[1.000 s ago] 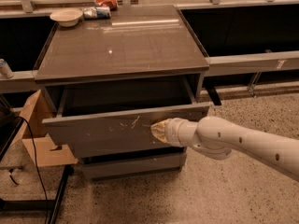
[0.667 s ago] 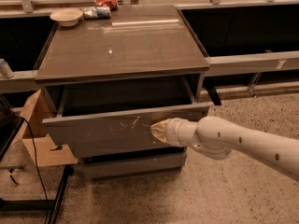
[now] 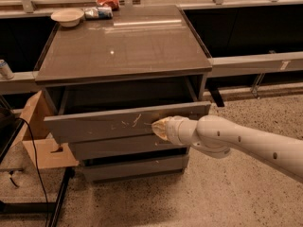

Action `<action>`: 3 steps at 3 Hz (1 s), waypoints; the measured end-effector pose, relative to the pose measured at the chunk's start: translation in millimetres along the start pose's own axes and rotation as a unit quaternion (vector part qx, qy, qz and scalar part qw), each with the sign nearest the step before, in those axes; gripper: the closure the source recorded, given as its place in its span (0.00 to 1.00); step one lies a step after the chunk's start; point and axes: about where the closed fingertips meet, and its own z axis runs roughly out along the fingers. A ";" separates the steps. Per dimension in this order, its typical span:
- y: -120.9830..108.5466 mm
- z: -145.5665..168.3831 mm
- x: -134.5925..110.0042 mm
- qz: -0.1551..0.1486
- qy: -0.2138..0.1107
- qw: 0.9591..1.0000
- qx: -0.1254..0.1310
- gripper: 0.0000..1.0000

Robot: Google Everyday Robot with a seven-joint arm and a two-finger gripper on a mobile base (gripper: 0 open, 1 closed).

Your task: Close top drawer

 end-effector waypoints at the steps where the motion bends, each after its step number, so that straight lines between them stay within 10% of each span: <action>1: -8.9 8.2 5.8 -0.010 0.006 1.000 0.009 1.00; 3: -27.3 28.2 18.1 -0.021 0.013 0.999 0.027 1.00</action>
Offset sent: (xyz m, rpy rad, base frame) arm 0.0443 0.0017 0.0046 -0.0121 -0.0798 -0.0270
